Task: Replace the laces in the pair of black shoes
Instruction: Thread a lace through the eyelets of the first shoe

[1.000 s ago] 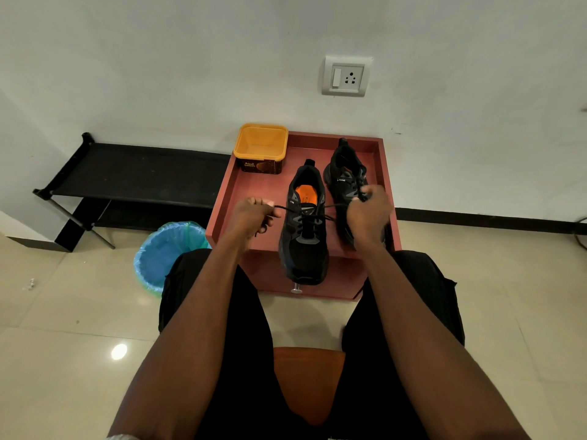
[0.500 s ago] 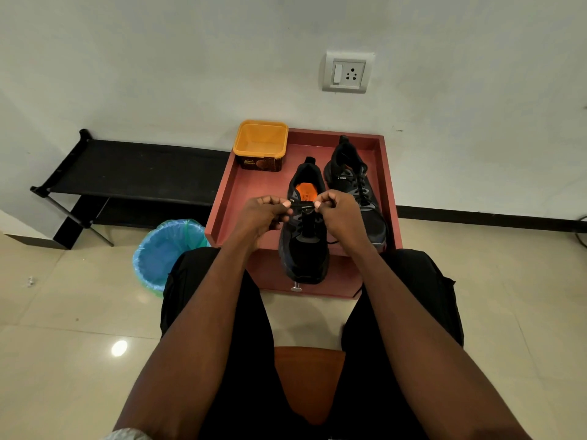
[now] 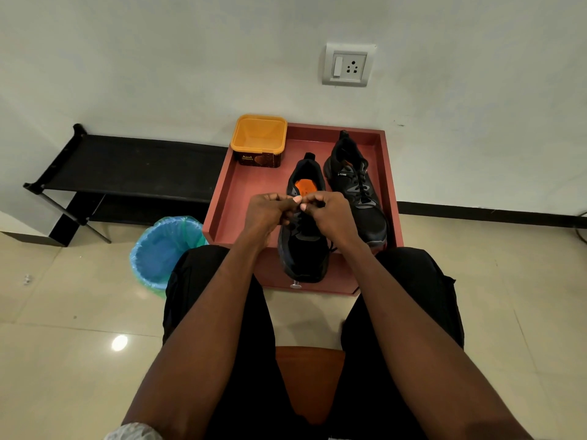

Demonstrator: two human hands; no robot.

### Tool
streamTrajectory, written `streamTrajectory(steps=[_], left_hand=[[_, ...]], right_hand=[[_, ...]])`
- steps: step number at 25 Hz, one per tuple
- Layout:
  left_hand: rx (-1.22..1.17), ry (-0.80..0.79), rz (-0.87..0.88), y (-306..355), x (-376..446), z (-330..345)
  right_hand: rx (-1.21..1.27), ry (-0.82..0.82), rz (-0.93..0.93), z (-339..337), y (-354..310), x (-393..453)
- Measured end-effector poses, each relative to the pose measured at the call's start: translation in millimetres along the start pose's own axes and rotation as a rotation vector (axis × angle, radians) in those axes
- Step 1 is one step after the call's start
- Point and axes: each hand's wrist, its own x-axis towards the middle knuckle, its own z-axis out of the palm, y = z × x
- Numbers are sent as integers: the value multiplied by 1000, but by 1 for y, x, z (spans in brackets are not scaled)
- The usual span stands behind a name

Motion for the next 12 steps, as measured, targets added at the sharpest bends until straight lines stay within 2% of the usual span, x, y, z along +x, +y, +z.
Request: streamTrajectory(steps=[5,9,12], left_hand=[[-46,43,-29,-2,11,4],[-122,265,-112,-7,26,1],[-114,252,-134,-10,28,8]], right_hand=[[7,62,34,5,3,8],[-401,145,54,13,15,17],[-518,146,65,20,16,21]])
